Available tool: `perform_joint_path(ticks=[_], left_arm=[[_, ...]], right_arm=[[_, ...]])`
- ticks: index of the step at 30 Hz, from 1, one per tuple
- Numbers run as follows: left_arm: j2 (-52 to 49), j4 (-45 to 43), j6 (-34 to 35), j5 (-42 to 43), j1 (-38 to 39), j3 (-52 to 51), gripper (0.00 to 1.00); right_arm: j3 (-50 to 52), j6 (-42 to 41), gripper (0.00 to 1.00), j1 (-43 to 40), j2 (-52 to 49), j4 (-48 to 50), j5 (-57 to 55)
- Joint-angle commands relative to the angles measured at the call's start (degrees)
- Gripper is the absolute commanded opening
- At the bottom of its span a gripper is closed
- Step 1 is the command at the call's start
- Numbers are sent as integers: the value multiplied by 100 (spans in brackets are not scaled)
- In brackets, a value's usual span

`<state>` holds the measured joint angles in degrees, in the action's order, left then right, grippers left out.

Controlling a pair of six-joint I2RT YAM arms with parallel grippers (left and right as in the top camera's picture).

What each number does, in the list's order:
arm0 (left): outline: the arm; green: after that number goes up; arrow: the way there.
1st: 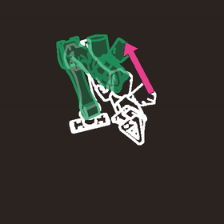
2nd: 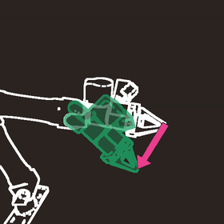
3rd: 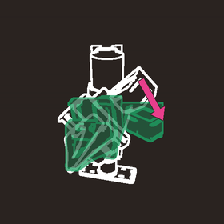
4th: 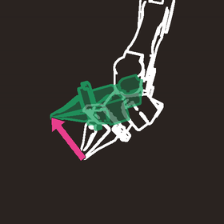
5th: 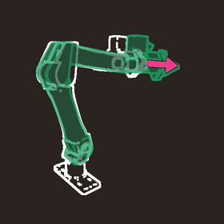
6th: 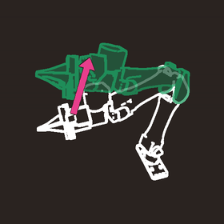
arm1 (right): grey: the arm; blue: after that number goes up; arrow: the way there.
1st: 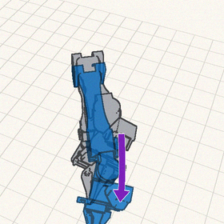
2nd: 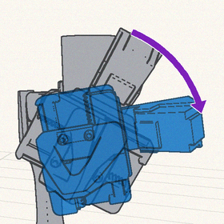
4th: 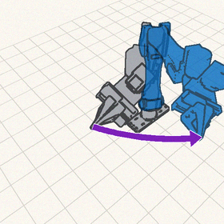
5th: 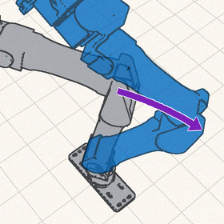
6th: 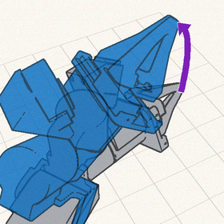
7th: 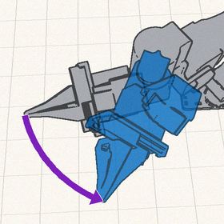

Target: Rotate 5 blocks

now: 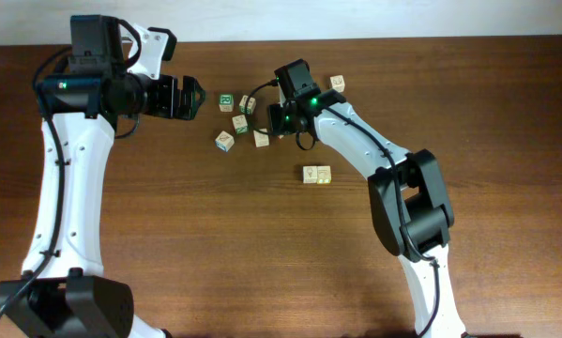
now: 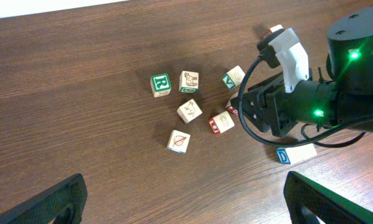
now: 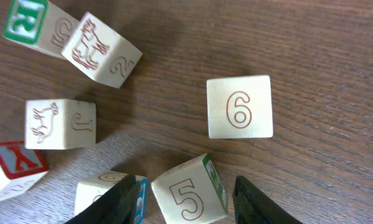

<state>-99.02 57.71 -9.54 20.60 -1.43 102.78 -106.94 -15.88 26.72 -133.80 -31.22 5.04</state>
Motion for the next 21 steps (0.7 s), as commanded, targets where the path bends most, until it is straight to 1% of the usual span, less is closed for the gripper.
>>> perform_joint_path(ticks=[1, 10, 21], left_arm=[[2, 7, 26, 15, -24, 136, 99], [2, 7, 26, 17, -24, 136, 99], [2, 7, 26, 17, -24, 136, 99]], right_arm=[[-31, 105, 50, -9, -138, 4, 50], [-31, 85, 49, -9, -140, 20, 46], [-7, 39, 49, -4, -262, 278, 9]])
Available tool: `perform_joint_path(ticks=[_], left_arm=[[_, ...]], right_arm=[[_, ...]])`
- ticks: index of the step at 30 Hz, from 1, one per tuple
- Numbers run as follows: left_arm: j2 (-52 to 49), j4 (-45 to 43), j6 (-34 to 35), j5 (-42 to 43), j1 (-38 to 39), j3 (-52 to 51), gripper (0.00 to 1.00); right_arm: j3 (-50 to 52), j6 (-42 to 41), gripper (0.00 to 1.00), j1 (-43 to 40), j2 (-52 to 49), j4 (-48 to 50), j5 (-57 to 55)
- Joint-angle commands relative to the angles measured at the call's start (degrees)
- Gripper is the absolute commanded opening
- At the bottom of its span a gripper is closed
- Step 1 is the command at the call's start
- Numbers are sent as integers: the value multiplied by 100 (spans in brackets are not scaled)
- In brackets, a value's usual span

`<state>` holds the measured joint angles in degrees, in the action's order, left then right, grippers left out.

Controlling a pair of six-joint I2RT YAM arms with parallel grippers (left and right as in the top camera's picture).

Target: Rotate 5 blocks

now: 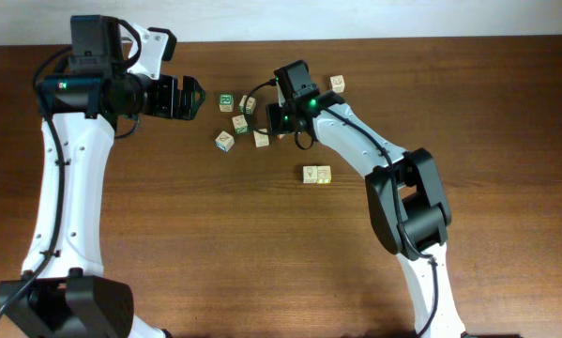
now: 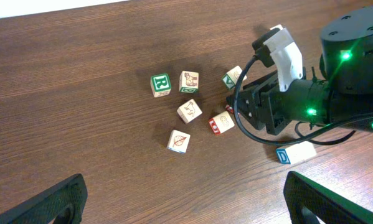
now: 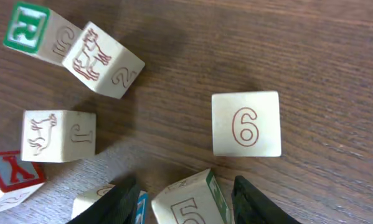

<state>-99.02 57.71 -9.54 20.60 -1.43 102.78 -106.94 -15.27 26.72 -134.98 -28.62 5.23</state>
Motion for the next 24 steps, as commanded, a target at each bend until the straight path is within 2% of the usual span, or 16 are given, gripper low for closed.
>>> perform_joint_path(ticks=[1, 6, 14, 17, 21, 24], left_arm=[[2, 7, 26, 17, -24, 136, 99], [2, 7, 26, 17, -24, 136, 99], [2, 7, 26, 17, -24, 136, 99], [2, 7, 26, 17, -24, 136, 99], [2, 7, 26, 15, -24, 136, 99], [2, 7, 26, 17, -24, 136, 99]], right_arm=[[-4, -22, 49, -4, -146, 15, -11], [-4, -426, 46, 2, -149, -184, -9], [-4, -474, 46, 258, -149, -129, -623], [-7, -476, 39, 258, -146, -240, -616], [-284, -1032, 30, 258, -66, -1196, -544], [-662, -1058, 29, 258, -37, -2094, -542]])
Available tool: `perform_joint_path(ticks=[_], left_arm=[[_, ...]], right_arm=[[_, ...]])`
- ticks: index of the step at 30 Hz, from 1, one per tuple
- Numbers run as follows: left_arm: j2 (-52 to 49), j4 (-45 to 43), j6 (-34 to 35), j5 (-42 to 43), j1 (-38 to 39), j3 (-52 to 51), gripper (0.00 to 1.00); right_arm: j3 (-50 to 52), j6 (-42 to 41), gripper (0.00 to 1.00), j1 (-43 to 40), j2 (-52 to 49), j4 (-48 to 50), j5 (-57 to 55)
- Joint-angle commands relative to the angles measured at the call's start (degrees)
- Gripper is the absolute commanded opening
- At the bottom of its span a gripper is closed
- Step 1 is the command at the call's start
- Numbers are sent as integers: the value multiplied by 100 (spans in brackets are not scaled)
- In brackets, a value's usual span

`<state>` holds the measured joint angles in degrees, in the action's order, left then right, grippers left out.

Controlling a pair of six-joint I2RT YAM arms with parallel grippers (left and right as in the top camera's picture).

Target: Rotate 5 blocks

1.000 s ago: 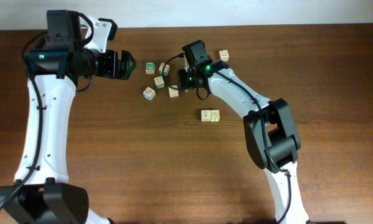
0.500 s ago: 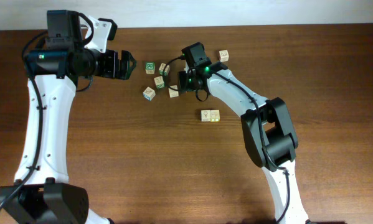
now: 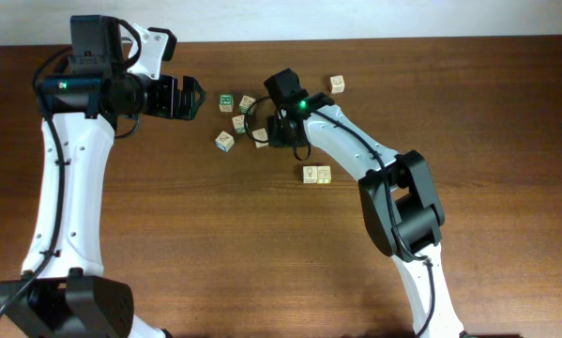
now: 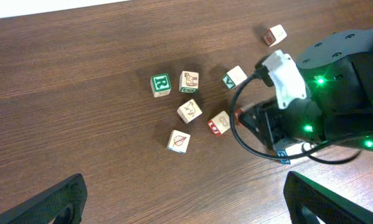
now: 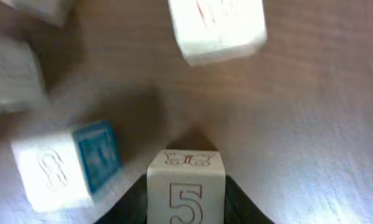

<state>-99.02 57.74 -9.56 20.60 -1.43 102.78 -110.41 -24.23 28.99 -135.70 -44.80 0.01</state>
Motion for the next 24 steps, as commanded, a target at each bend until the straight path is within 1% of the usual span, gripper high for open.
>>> perform_joint_path(ticks=[1, 5, 7, 9, 10, 15, 16, 17, 18, 19, 21, 24], left_arm=[[2, 4, 28, 17, -24, 136, 99], [2, 4, 28, 17, -24, 136, 99], [2, 4, 28, 17, -24, 136, 99], [2, 4, 31, 17, -24, 136, 99], [2, 4, 31, 17, -24, 136, 99], [2, 4, 28, 17, -24, 136, 99], [2, 4, 28, 17, -24, 136, 99], [2, 4, 28, 15, -24, 136, 99], [2, 4, 28, 17, -24, 136, 99], [2, 4, 28, 15, -24, 136, 99], [2, 4, 28, 17, -24, 136, 99], [2, 4, 28, 17, -24, 136, 99]], right_arm=[[-396, -164, 29, 35, 35, -741, 48], [-411, -376, 25, 177, 35, -1351, 190], [-411, -380, 25, 330, 35, -1537, 186], [-411, -634, 25, 446, 35, -1751, 50], [-411, -634, 25, 498, 35, -1832, 33], [-409, -929, 26, 544, 33, -2251, -247], [-409, -929, 29, 551, 33, -2253, -245], [-409, -929, 35, 551, 33, -2251, -243], [-409, -929, 37, 551, 33, -2251, -243], [-409, -929, 43, 551, 33, -2249, -243], [-411, -929, 47, 551, 33, -2247, -240], [-551, -879, 47, 549, 35, -2253, -219]])
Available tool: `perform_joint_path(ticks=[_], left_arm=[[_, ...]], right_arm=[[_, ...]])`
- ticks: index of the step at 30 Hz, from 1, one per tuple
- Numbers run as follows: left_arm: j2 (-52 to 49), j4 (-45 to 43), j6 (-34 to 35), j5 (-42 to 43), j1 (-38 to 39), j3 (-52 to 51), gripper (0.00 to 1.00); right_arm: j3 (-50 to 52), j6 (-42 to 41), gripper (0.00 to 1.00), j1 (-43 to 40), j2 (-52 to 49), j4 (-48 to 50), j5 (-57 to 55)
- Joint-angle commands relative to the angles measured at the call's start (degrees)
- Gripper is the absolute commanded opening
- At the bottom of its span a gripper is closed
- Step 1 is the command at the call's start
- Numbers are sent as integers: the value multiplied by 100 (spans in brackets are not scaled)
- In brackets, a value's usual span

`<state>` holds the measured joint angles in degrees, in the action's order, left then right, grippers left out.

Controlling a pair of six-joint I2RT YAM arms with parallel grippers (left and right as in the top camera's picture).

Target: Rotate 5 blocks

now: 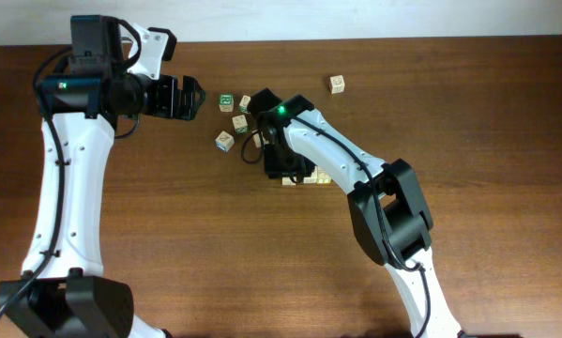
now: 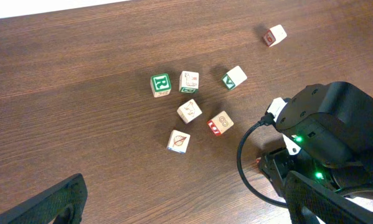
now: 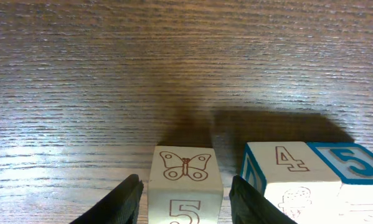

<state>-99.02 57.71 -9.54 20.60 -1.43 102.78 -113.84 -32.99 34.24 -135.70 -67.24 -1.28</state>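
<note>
A pale block with a butterfly on top and a 5 on its side (image 3: 185,168) stands on the table between my right gripper's (image 3: 185,202) fingers. A thin gap of wood shows on each side of it, so the jaws are open. Right beside it stand the block marked 4 (image 3: 286,177) and a blue-edged 5 block (image 3: 351,163). In the overhead view the right gripper (image 1: 290,176) sits left of that pair (image 1: 320,176). My left gripper (image 2: 183,190) hangs wide open and empty, high over the table's left side (image 1: 189,97).
Loose blocks lie in a cluster behind: a green R block (image 2: 160,84), an animal block (image 2: 188,81), a green V block (image 2: 235,77), a red block (image 2: 220,122), a leaf block (image 2: 179,141). A lone red-marked block (image 2: 273,35) sits farther back right.
My right gripper was shut on the 5 block above the table near the cluster. Now it is down beside the pair of blocks, the 5 block stands on the wood and the jaws have parted.
My right gripper stood open around the tilted 5 block in the cluster, and 0.7 s later it was still there. Then it was shut on the block, with the 5 facing the camera. Now the block stands next to the 4 block. The left arm stayed still.
</note>
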Motion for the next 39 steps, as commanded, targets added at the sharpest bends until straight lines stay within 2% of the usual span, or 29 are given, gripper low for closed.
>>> perform_joint_path(ticks=[1, 3, 6, 10, 16, 20, 23, 28, 31, 39], left_arm=[[2, 7, 26, 17, -24, 136, 99], [2, 7, 26, 17, -24, 136, 99], [2, 7, 26, 15, -24, 136, 99], [2, 7, 26, 17, -24, 136, 99], [2, 7, 28, 15, -24, 136, 99], [2, 7, 26, 17, -24, 136, 99], [2, 7, 26, 17, -24, 136, 99], [2, 7, 26, 15, -24, 136, 99], [2, 7, 26, 17, -24, 136, 99], [2, 7, 26, 17, -24, 136, 99]], right_arm=[[-376, 120, 47, 24, 35, -17, -79], [-815, 358, 48, 24, 35, -50, -96], [-1196, 826, 58, 20, 33, 516, -94], [-933, 1314, 61, 20, -166, 1755, -94], [-920, 1821, 61, 17, -815, 2120, -94], [-920, 1823, 43, 20, -815, 2162, -96], [-922, 1821, 40, 20, -813, 2159, -92], [-999, 1711, 29, 33, -568, 1665, 188], [-999, 1132, 25, 33, -516, 964, 857], [-997, 800, 24, 101, -516, -208, 1080]])
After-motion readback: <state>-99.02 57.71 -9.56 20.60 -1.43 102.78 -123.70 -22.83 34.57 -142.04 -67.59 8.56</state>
